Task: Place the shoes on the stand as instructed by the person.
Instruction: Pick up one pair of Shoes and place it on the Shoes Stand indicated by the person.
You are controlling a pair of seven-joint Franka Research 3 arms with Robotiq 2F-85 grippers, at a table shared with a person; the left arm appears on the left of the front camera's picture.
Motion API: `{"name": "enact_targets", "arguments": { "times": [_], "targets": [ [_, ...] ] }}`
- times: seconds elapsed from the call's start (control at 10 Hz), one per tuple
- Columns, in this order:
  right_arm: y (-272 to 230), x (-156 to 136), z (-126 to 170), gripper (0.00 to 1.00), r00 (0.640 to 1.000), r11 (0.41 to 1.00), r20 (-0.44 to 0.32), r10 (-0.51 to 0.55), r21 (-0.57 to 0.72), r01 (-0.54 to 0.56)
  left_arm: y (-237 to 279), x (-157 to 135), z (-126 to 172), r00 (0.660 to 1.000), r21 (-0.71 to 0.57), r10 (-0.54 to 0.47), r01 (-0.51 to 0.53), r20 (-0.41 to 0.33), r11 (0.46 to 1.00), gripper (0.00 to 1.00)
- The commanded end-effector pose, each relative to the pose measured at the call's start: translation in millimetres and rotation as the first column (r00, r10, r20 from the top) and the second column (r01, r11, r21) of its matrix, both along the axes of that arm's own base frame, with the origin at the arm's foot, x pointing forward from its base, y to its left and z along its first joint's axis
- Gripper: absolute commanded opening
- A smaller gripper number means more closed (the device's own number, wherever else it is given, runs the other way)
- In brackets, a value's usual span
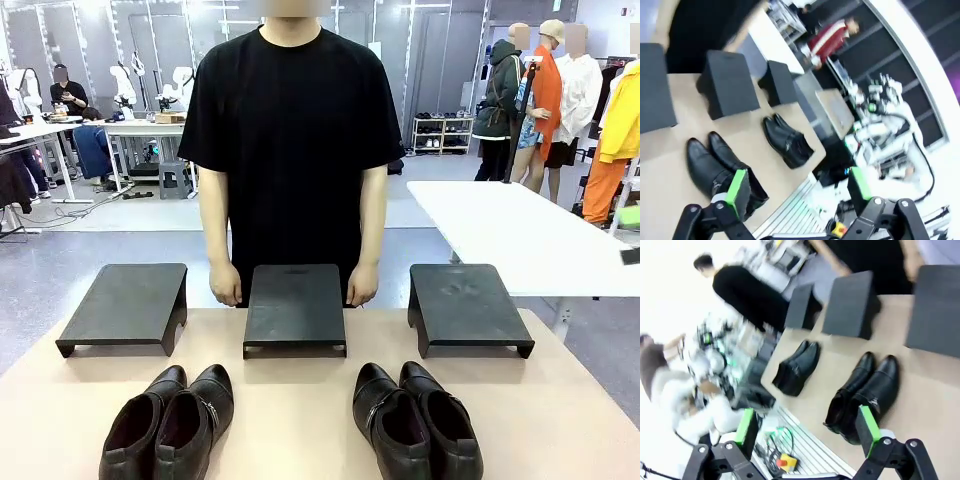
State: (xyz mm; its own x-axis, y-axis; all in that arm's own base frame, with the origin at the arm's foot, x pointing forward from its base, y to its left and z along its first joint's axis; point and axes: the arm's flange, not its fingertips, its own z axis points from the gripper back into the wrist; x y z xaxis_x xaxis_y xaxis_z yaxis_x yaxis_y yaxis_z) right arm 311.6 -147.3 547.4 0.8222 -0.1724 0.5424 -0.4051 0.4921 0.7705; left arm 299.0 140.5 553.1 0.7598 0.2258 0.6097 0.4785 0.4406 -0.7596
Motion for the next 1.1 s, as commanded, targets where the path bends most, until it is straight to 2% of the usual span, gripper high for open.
{"name": "enact_targets", "arguments": {
  "times": [0.0,0.2,0.4,0.6,0.7,1.0],
  "targets": [
    [-40.8,-35.6,-14.4,1.0,0.985,0.982,-0.012,-0.173,0.077,0.173,30.5,-27.7,-25.3,0.989,-0.058,0.145,-0.146,-0.017,0.988,1.0],
    [-75.2,-73.5,-22.9,1.0,0.958,0.951,-0.031,-0.286,0.111,0.288,69.4,-67.3,-36.9,0.958,-0.09,0.285,-0.288,-0.042,0.954,1.0],
    [-89.1,-95.1,-22.7,1.0,0.941,0.934,-0.043,-0.337,0.109,0.34,101.5,-97.8,-47.3,0.91,-0.098,0.401,-0.41,-0.103,0.907,1.0],
    [-87.9,-92.4,-17.1,1.0,0.938,0.934,-0.036,-0.346,0.083,0.348,105.8,-98.6,-50.9,0.893,-0.1,0.435,-0.447,-0.117,0.889,1.0],
    [-102.5,-99.7,-24.2,1.0,0.934,0.93,-0.056,-0.352,0.093,0.355,112.5,-103.3,-48.6,0.901,-0.082,0.424,-0.432,-0.098,0.898,1.0],
    [-102.5,-99.7,-24.2,1.0,0.934,0.93,-0.056,-0.352,0.093,0.355,112.5,-103.3,-48.6,0.901,-0.082,0.424,-0.432,-0.098,0.898,1.0]
  ]
}}
